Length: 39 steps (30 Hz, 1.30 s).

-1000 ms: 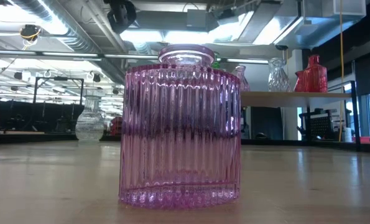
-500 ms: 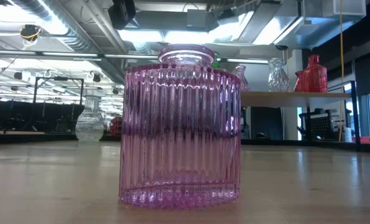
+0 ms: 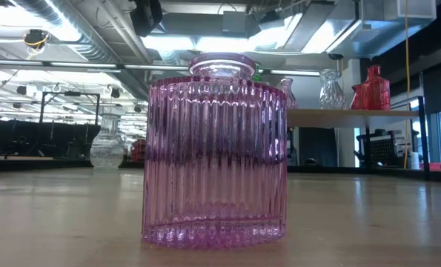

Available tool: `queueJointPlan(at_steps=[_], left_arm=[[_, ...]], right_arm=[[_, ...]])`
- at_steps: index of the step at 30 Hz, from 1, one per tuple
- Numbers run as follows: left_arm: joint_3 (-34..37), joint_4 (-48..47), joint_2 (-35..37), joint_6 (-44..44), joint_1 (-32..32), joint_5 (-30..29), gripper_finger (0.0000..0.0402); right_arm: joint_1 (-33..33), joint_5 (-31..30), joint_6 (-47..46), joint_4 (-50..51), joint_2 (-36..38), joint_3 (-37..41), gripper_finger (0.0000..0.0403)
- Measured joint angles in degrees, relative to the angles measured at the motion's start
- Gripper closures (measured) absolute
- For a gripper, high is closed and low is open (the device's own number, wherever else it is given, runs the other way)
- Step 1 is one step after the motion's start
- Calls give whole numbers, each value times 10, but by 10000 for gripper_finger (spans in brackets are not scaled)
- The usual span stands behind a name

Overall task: Sort vases onto shelf
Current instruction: Put the right pink vase on the shelf aligned with the other pink vase

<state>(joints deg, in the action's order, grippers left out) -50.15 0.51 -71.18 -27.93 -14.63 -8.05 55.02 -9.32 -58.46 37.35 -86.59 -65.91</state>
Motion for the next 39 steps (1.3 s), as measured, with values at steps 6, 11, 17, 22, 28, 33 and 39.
queueJointPlan(at_steps=[6, 11, 17, 22, 28, 33, 39], left_arm=[[0, -1, 0, 0, 5, 0, 401], [0, -1, 0, 6, 5, 0, 401], [0, -1, 0, 6, 5, 0, 401], [0, -2, 0, 6, 5, -1, 401], [0, -6, 0, 15, 7, -4, 401], [0, -6, 0, 16, 12, -4, 401], [0, -5, 0, 16, 18, 1, 401]], right_arm=[[1, 7, -13, -18, -30, 0, 138], [1, 23, -35, -12, -47, -1, 143], [1, 20, -44, 12, -46, -2, 224], [0, 28, -43, 21, -39, -3, 315], [-8, 7, -43, 38, -30, -2, 315], [-34, -7, -43, 99, -14, -1, 315], [-101, 0, -19, 185, 37, 3, 315]])
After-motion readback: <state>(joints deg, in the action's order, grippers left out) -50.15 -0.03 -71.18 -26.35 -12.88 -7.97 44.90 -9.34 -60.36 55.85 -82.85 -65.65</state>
